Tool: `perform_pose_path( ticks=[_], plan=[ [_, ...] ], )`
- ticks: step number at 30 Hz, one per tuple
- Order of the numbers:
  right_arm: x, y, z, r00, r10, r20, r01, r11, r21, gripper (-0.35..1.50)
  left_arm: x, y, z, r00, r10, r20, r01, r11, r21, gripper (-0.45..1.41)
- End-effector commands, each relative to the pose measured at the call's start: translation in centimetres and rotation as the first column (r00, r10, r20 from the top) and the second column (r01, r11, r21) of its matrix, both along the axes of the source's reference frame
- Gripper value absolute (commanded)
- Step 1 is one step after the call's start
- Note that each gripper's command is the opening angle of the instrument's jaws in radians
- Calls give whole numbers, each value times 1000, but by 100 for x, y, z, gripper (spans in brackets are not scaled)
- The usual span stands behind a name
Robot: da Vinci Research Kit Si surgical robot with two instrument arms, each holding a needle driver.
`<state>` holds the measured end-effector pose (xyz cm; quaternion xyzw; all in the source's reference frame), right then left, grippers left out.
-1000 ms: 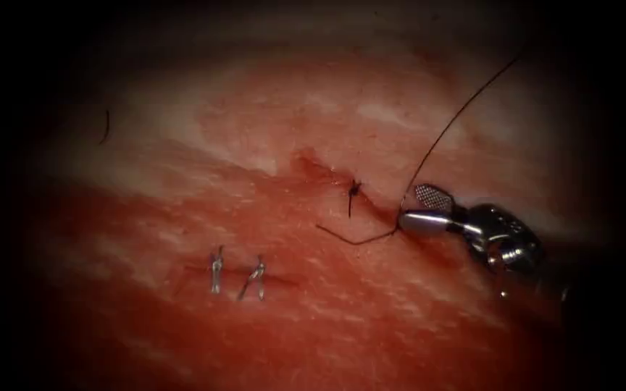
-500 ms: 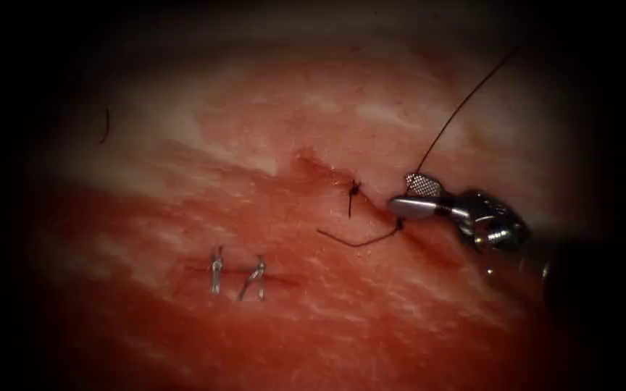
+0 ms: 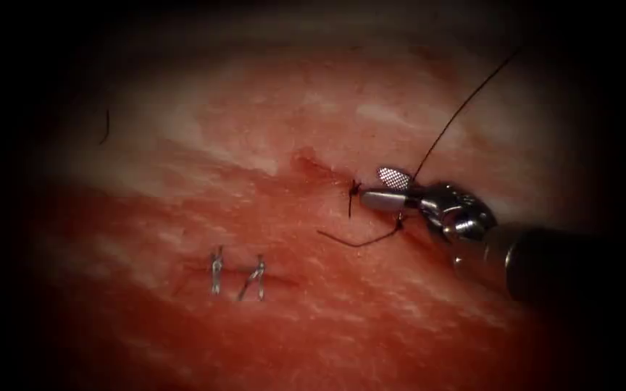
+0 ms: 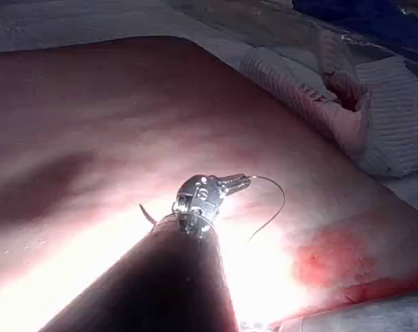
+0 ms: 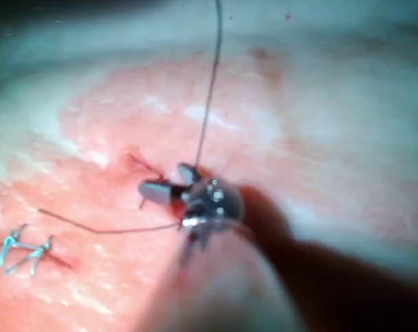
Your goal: Wound Closure
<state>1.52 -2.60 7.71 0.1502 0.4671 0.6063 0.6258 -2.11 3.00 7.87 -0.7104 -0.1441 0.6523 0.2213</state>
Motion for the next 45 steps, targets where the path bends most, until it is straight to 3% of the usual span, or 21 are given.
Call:
perform_pose_path(
  ticks=[1,19,20,22,24,26,35,36,37,39,43,45],
  plan=[
    [7,2,9,1000,-1,-2,1,1000,-2,125,-4,2,4,1000,1,1,-1,1000,-1,-45],
    [27,0,16,1000,-6,-17,6,1000,-3,121,-3,-1,2,1000,5,7,-5,1000,-3,-45],
    [28,0,17,1000,-8,-14,8,1000,-9,109,-3,-1,2,1000,5,7,-5,1000,-4,-45],
    [28,-1,17,1000,-4,-9,4,1000,-10,51,-3,-2,2,1000,5,7,-5,1000,-4,-45],
    [28,-1,19,999,-36,17,36,999,-38,-35,-3,-2,2,1000,6,7,-6,1000,-5,-45],
    [26,0,20,996,-32,87,37,998,-57,-35,-4,-3,2,1000,6,7,-6,1000,-5,-45],
    [10,-2,16,995,-42,94,54,990,-129,-35,-5,-12,4,1000,16,2,-16,1000,-13,-45],
    [4,-4,14,995,-43,87,55,989,-140,-3,-7,-14,6,1000,25,-3,-25,1000,-15,-45],
    [-8,-7,9,996,-43,78,55,986,-160,44,-12,-23,11,999,40,-15,-40,999,-22,-45],
    [-30,-15,-2,996,-44,76,58,980,-189,91,-23,-39,25,997,68,-35,-68,998,-15,-45],
    [-59,-28,-22,998,-34,60,46,978,-205,111,-45,-68,54,992,107,-68,-108,994,-11,-45],
    [-75,-36,-41,999,-22,38,30,975,-222,121,-63,-90,86,986,128,-103,-129,992,-3,-45]
  ],
)
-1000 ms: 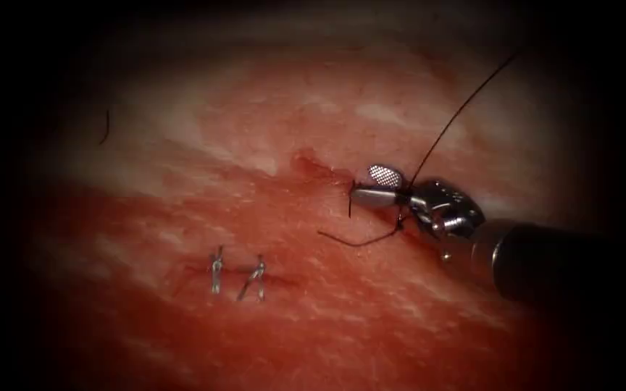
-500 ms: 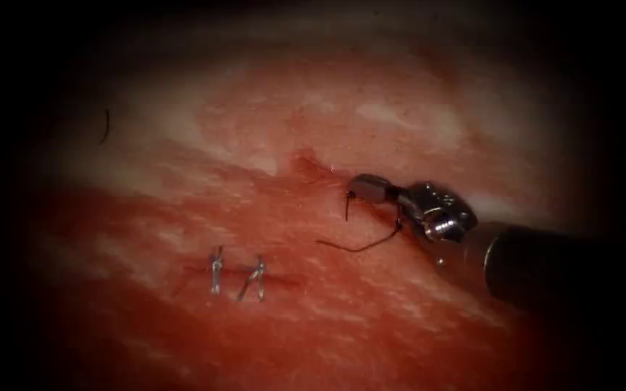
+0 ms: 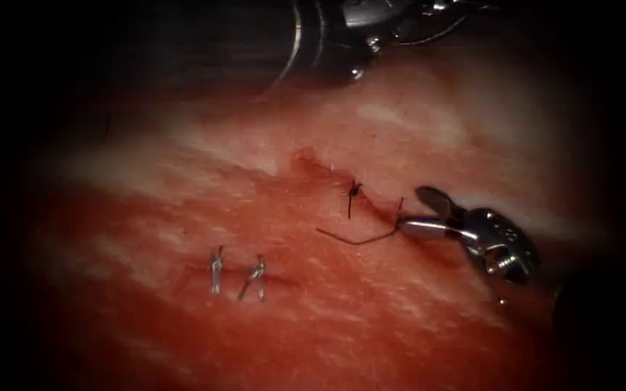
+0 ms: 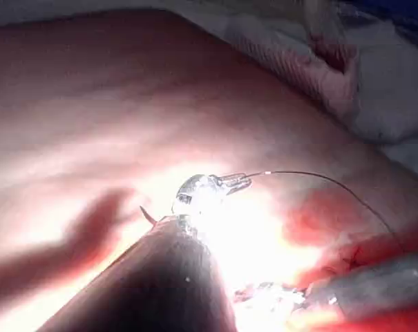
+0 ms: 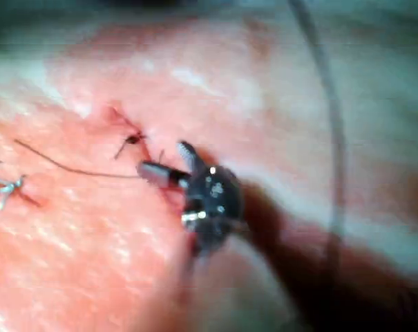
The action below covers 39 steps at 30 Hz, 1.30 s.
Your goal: Wound Closure
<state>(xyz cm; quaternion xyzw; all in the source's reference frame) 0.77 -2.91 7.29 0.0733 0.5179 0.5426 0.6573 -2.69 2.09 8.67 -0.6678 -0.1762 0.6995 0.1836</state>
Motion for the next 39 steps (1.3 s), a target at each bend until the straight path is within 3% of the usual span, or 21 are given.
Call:
perform_pose_path(
  ticks=[1,10,21,29,35,36,37,39],
  plan=[
    [-5,-9,-7,1000,8,-13,-8,1000,0,121,-10,-6,16,1000,8,-18,-8,1000,5,-45],
    [-16,-30,-51,1000,4,-21,-5,999,-41,126,-40,-41,98,988,65,-143,-60,997,38,-45],
    [-8,-39,-58,1000,2,-9,-3,998,-55,131,-39,-70,185,969,78,-234,-63,995,71,-45],
    [10,-48,-66,1000,12,0,-12,998,-61,138,-33,-50,263,947,48,-319,-34,998,50,-45],
    [23,-60,-80,1000,1,-15,-2,998,-63,138,-30,-39,301,939,24,-343,5,996,84,-45],
    [24,-61,-82,1000,1,-15,-2,998,-62,138,-28,-37,305,938,19,-346,17,995,102,-23],
    [25,-61,-87,1000,-2,-23,1,998,-62,138,-25,-37,307,937,14,-348,40,988,148,42],
    [24,-61,-90,1000,-2,-24,1,998,-68,138,-20,-37,304,936,9,-352,54,984,169,89]
  ],
)
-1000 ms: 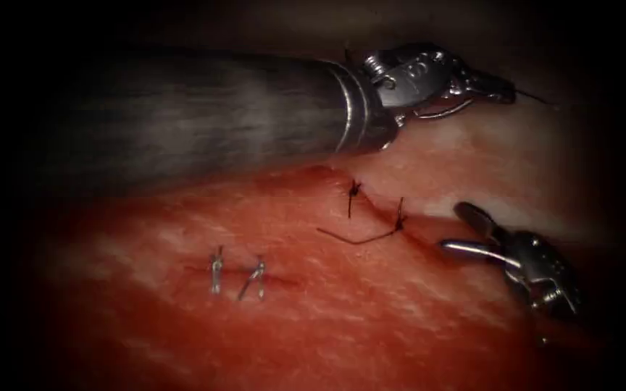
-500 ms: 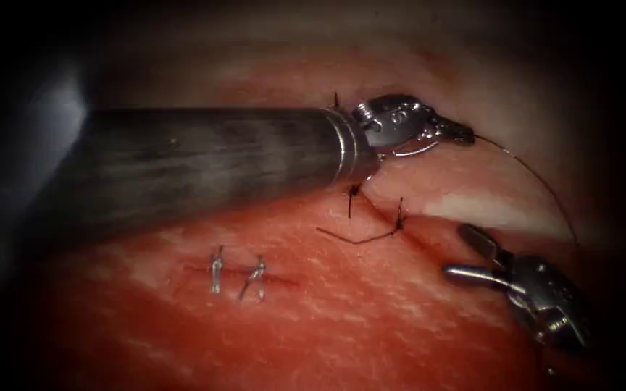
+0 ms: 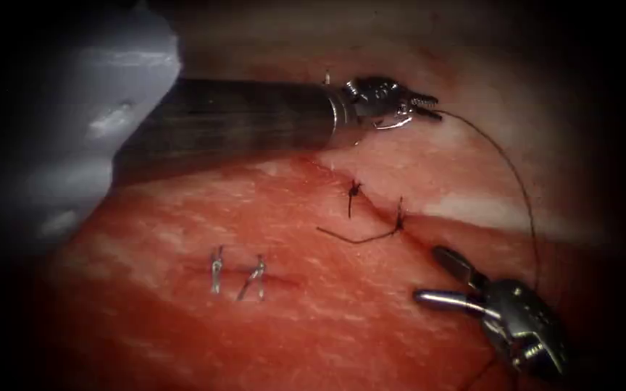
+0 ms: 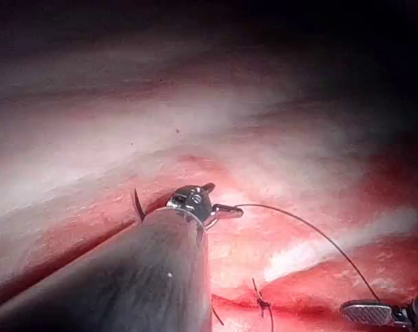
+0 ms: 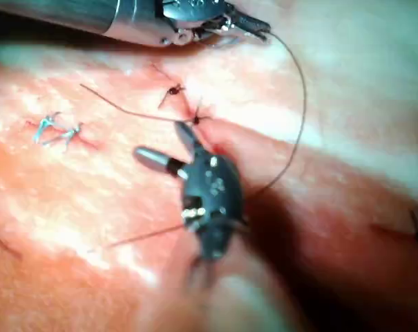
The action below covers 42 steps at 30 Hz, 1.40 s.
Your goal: Wound Closure
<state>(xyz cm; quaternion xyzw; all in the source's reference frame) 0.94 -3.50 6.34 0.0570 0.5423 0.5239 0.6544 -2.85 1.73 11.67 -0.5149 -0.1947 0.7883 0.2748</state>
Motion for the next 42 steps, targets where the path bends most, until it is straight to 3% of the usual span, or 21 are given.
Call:
perform_pose_path(
  ticks=[1,4,13,16,21,27,32,37,42],
  plan=[
    [6,-2,4,1000,-1,-5,1,1000,0,138,-2,-1,1,1000,-12,-3,12,1000,10,101],
    [3,-3,3,1000,0,-9,0,1000,-3,138,12,1,-22,1000,-13,4,13,999,36,121],
    [0,-4,1,1000,-9,-3,9,1000,-17,139,50,16,-100,999,-34,32,31,996,86,123],
    [-5,-3,-2,1000,-13,-4,13,1000,-20,139,65,7,-123,999,5,42,-6,1000,29,116],
    [-11,-1,-7,1000,-20,-1,20,999,-33,139,98,-45,-149,991,112,74,-105,990,-92,98],
    [-9,15,-16,988,-135,79,140,988,-70,144,148,-97,-152,972,220,81,-196,951,-239,81],
    [-7,34,-20,972,-190,140,211,967,-146,144,172,-111,-143,959,258,115,-219,937,-271,76],
    [-5,40,-21,969,-198,151,221,962,-158,148,164,-129,-129,937,278,212,-210,932,-295,71],
    [-4,41,-21,968,-198,154,223,961,-162,148,139,-150,-117,913,226,338,-146,958,-245,66]
  ],
)
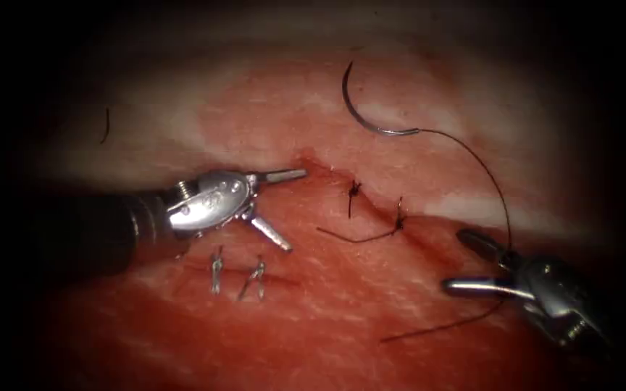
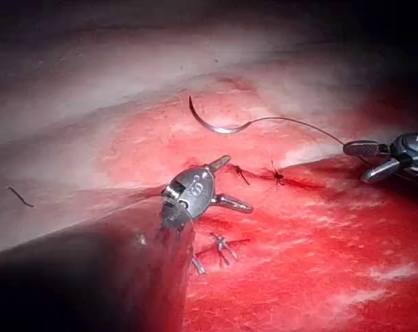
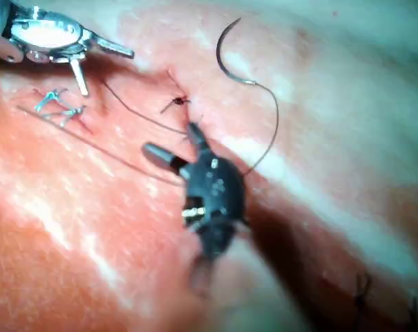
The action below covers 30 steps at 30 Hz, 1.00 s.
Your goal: Wound Closure
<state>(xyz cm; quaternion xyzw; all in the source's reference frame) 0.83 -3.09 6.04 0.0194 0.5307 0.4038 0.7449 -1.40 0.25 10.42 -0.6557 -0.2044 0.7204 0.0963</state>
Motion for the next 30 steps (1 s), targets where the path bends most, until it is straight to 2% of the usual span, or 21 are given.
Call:
perform_pose_path(
  ticks=[1,3,6,9,14,15,30],
  plan=[
    [8,0,8,1000,-1,-2,1,1000,-1,148,-9,-7,9,1000,-5,12,4,1000,23,64],
    [9,0,8,1000,-4,-2,4,1000,-6,148,-15,-16,13,999,-5,34,4,999,35,59],
    [11,0,8,1000,-3,-1,3,1000,-6,148,-17,-22,16,996,-25,81,19,998,67,34],
    [14,2,10,1000,-4,1,4,1000,-11,148,-17,-18,13,989,-72,133,57,992,112,27],
    [19,2,12,1000,-5,-3,5,1000,-12,148,-19,-15,4,965,-150,214,110,976,190,24],
    [20,1,12,1000,-5,-3,5,1000,-13,148,-21,-13,3,965,-152,214,111,975,192,19],
    [25,1,16,1000,-11,-4,11,1000,-20,148,-31,-17,-11,956,-181,232,106,947,302,19]
  ],
)
